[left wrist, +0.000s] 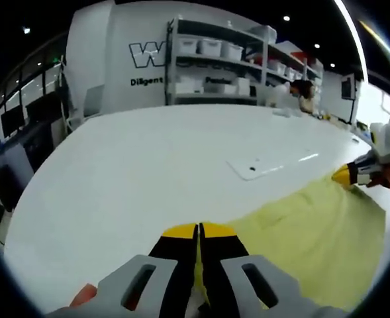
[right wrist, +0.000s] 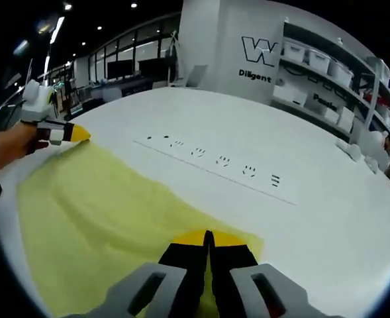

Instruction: Fold the garment on the visible template until the final outline fits inside the template.

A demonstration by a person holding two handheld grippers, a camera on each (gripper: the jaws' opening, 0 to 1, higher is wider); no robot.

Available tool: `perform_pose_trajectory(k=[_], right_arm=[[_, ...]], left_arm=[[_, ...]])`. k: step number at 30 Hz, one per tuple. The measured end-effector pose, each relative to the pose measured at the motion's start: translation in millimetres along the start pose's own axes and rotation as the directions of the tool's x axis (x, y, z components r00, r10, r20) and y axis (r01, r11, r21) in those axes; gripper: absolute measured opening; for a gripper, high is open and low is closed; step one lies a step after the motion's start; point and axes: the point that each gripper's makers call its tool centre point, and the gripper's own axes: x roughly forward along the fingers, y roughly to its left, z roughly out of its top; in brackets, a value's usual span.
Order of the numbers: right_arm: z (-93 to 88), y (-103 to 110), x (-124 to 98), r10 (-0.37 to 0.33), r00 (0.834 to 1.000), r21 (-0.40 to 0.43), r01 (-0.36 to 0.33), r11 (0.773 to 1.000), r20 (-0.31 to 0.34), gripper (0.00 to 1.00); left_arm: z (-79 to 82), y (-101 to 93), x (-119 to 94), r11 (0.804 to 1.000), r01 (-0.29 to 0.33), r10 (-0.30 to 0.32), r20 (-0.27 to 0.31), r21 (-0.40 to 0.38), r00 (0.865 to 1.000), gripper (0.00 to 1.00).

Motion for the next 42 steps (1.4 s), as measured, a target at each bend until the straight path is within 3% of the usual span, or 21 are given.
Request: perform_pose_trajectory(k=[7, 24, 34, 42], right_arm=[[0.0, -0.5, 0.0, 0.0, 1.0, 0.001, 0.0, 1.0, 0.002, 0.0], [6.8, 1.9, -8.1, 0.002, 1.0, 0.017, -0.002, 1.0, 0.02, 0.0], [5.4, 5.2, -21.2, -0.006, 1.0, 0.04, 0.006, 0.999, 0.022, 0.05], [6.7, 5.9, -28.8, -0.013, 1.0, 0.049, 0.012, 0.999, 0.027, 0.09]], left_arm=[[-9.8, -2.0, 3.4, 1.0, 0.009, -0.009, -0.029, 0.003, 1.0, 0.0], [-0.9, -8.8, -7.5, 1.0, 0.017, -0.017, -0.018, 0.015, 1.0, 0.0], [-1.1, -25.4, -15.5, 0.998, 0.059, -0.059, -0.019, 0.0, 0.998, 0.0], [3.0, -31.3, -22.0, 0.998, 0.069, -0.069, -0.012, -0.002, 0.998, 0.1]])
